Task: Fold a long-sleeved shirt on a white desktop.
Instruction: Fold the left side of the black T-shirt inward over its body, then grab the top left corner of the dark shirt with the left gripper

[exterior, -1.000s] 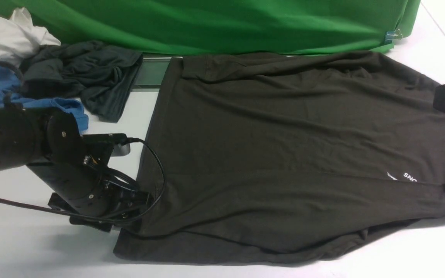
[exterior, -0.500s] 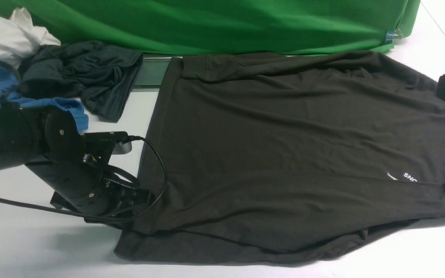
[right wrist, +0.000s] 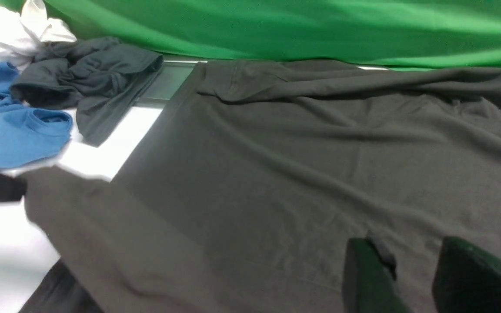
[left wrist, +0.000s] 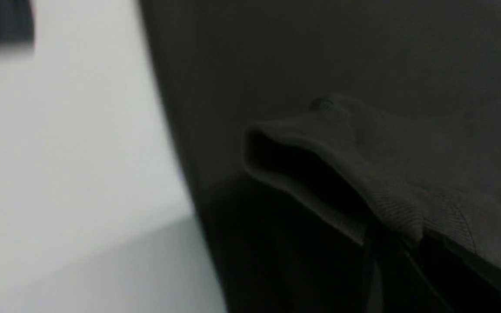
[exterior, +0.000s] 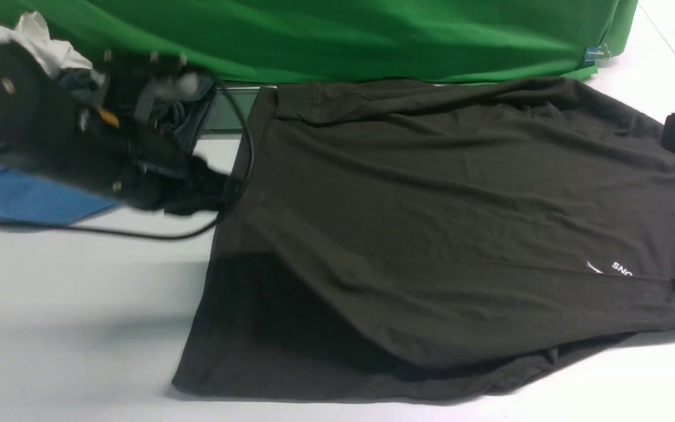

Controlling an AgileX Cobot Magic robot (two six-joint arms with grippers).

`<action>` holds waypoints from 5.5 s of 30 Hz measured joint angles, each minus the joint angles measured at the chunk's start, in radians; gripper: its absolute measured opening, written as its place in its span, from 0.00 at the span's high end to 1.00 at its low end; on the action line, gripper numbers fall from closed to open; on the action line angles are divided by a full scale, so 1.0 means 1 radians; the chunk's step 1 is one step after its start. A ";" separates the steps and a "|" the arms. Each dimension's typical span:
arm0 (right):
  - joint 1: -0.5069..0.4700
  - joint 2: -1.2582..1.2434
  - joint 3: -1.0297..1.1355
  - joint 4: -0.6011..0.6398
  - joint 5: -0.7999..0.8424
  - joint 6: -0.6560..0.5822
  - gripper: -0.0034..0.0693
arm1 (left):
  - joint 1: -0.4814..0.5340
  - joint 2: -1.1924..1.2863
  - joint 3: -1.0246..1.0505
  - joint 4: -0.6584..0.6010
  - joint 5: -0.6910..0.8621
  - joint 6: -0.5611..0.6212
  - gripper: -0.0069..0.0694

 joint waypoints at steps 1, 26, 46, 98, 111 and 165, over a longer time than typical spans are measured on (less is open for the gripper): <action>0.000 0.000 0.000 0.000 0.000 0.000 0.61 | -0.001 0.000 -0.030 -0.016 -0.010 0.027 0.86; 0.000 0.000 0.000 0.000 0.000 0.000 0.61 | -0.001 0.265 -0.304 -0.098 -0.246 0.211 0.86; 0.000 0.033 -0.004 -0.013 0.081 0.024 0.61 | -0.001 0.318 -0.357 -0.074 -0.138 0.142 0.02; -0.431 0.959 -0.227 -0.375 0.220 0.108 0.90 | -0.039 0.218 0.259 0.103 -0.138 -0.137 0.88; -0.430 0.906 -0.072 -0.489 0.163 0.192 0.87 | 0.011 0.163 0.367 0.056 -0.144 -0.147 0.88; 0.219 0.049 -0.139 -0.167 0.096 -0.086 0.61 | 0.030 0.755 -0.895 -0.053 -0.004 -0.383 0.11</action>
